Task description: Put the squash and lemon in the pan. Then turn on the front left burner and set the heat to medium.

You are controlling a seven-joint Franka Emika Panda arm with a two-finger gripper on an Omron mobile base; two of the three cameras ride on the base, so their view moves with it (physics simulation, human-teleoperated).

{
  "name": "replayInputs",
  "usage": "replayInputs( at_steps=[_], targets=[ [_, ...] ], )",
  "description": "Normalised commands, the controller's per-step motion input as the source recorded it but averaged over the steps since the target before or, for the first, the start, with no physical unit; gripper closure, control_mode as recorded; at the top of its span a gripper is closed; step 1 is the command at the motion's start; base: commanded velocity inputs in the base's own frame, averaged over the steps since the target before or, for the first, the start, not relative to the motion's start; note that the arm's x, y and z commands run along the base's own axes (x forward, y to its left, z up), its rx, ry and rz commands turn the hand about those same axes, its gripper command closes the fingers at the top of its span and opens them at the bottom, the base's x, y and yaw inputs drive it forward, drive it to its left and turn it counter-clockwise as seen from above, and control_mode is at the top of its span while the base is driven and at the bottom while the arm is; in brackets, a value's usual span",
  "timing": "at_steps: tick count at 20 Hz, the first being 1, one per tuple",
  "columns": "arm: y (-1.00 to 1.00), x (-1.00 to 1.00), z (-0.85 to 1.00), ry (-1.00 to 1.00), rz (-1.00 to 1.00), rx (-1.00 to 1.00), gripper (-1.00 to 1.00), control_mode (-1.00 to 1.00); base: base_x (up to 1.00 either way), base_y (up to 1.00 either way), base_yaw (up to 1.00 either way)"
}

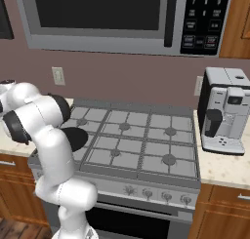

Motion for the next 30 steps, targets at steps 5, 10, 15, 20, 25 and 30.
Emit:
replayInputs(
  at_steps=[5, 10, 15, 20, 25, 30],
  targets=[
    [0.10, 0.30, -0.24, 0.02, 0.00, 0.00, -1.00, -1.00, 0.00, 0.00, 0.00],
    [0.18, 0.10, -0.05, 0.00, 0.00, 0.00, -1.00, -1.00, 0.00, 0.00, 0.00],
    [0.32, 0.17, -0.17, 0.00, 0.00, 0.00, -1.00, -1.00, 0.00, 0.00, 0.00],
    [0.14, 0.22, -0.27, 0.00, 0.00, 0.00, -1.00, -1.00, 0.00, 0.00, 0.00],
    [0.01, 0.04, -0.24, 0.00, 0.00, 0.00, -1.00, -1.00, 0.00, 0.00, 0.00],
    [0.00, -0.06, -0.21, 0.00, 0.00, 0.00, -1.00, -1.00, 0.00, 0.00, 0.00]
  ],
)
